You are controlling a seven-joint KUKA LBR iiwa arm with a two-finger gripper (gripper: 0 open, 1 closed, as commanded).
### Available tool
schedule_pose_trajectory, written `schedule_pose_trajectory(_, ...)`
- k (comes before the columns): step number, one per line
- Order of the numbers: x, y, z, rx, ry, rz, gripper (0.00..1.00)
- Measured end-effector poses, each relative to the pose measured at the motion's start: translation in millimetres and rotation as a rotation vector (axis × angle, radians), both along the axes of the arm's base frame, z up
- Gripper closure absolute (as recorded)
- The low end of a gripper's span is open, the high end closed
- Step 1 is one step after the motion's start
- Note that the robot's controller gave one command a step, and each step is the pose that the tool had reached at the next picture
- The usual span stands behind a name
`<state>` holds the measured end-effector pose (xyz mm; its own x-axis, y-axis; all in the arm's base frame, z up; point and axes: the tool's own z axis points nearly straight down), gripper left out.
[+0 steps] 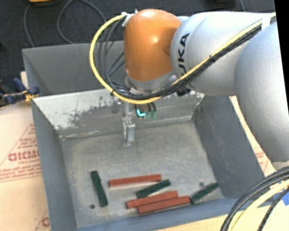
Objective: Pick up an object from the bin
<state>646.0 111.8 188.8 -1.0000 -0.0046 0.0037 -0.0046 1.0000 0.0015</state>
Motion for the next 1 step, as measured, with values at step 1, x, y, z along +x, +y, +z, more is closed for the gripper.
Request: schedule_pose_trajectory(1, -84.2, -14.7, -121.0, -0.002, -0.002, 0.16, 0.0)
